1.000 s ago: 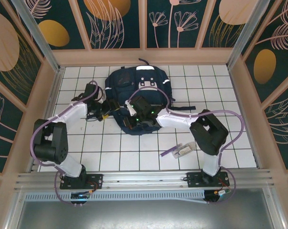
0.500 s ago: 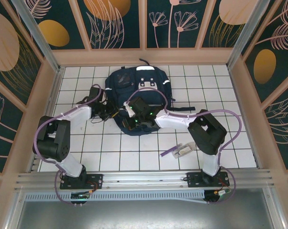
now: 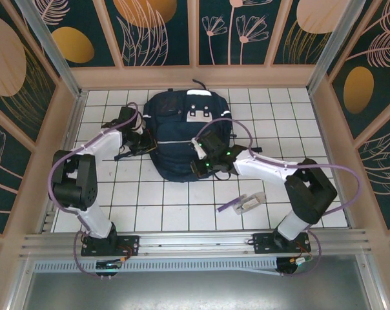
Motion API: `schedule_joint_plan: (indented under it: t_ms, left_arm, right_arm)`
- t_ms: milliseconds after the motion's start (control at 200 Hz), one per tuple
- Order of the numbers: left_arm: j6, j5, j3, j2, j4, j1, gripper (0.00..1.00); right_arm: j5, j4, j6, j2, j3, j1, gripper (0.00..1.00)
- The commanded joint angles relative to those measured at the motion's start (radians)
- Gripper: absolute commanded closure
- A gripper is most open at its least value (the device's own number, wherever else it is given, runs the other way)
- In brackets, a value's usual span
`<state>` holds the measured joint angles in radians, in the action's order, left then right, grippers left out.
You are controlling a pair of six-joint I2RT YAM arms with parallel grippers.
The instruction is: Pack the student bag
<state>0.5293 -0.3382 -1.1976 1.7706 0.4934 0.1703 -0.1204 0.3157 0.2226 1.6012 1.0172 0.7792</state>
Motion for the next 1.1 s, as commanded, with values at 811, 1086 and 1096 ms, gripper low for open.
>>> schedule_joint_plan:
  t_ms: [811,1086,1096]
  left_arm:
    - [0.211,0.115,0.271,-0.25,0.052,-0.101,0.36]
    - [0.185,0.254,0.27,-0.15,-0.049,-0.102,1.0]
    - [0.179,0.26,0.264,-0.152,-0.047,-0.103,1.0]
  right_arm:
    - [-0.139,-0.077,-0.058,0.49,0.657,0.325,1.0]
    - [-0.07,-0.067,-0.024,0.372,0.424,0.326,1.0]
    - [-0.061,-0.066,-0.023,0.361,0.413,0.325,1.0]
